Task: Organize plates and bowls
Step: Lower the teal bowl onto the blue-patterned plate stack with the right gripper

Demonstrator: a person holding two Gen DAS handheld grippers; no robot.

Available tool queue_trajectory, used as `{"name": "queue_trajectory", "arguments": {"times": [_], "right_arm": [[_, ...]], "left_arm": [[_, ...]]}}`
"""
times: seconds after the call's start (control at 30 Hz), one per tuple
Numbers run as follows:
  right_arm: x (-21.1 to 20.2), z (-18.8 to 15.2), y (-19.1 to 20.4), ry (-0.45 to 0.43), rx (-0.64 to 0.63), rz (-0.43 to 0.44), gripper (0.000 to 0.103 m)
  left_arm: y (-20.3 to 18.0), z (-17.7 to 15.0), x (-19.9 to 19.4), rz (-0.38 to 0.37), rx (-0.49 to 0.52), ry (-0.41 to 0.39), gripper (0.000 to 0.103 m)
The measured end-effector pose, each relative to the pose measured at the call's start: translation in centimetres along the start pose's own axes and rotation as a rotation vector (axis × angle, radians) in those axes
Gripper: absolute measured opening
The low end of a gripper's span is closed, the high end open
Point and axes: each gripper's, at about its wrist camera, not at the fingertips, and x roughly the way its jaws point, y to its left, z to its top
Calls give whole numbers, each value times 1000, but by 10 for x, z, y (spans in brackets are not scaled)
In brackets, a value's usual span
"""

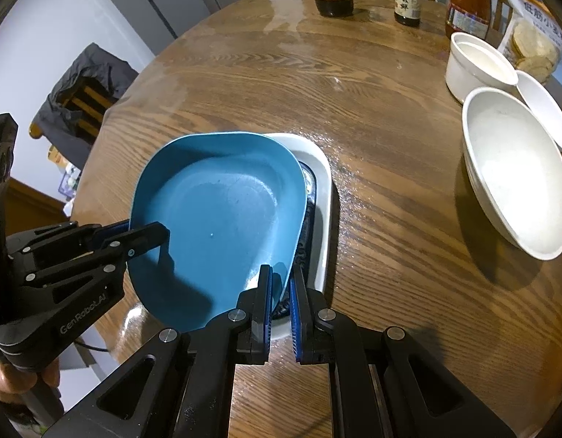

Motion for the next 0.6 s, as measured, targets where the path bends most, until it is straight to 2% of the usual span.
{"name": "queue_trajectory", "arguments": {"times": [0.6], "right_arm": [[9, 0, 1, 20, 11, -21, 10]], "left_arm": [[-5, 3, 10, 17, 34, 22, 13]]}}
